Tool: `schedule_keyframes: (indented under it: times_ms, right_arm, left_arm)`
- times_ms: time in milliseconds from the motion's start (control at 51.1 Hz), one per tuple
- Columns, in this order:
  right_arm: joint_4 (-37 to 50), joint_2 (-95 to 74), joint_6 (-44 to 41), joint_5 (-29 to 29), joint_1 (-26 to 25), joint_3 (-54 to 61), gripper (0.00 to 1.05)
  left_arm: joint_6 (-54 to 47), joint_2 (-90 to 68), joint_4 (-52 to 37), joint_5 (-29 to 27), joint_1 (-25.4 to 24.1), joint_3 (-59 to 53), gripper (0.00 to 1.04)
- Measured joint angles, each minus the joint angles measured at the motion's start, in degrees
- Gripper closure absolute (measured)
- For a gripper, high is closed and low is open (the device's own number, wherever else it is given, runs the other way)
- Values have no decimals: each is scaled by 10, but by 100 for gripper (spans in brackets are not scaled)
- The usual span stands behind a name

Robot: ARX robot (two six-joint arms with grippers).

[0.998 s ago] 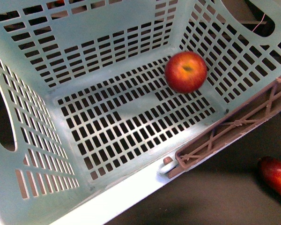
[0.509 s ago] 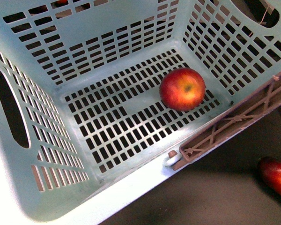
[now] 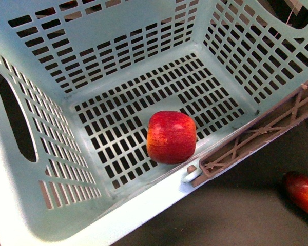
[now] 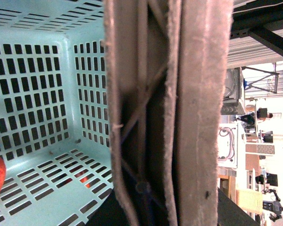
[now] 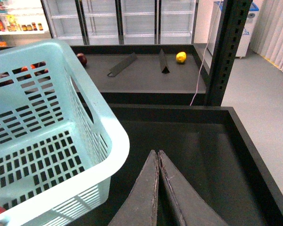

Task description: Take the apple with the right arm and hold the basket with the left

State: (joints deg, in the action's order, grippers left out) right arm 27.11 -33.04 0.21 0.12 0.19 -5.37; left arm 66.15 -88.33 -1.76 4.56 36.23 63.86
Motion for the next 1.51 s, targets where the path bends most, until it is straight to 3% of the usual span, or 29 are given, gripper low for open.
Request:
schedule_keyframes:
  times_ms: [1174,1291,1507]
  right_arm:
    - [-170,230,0,0,0,43,103]
    - [-264,308,0,0,0,43,103]
    - [-270,326,0,0,0,43,103]
  left_arm:
    - [-1,0,0,1,0,0,88]
    - [-1,0,0,2,0,0,88]
    - [0,0,0,3,0,0,88]
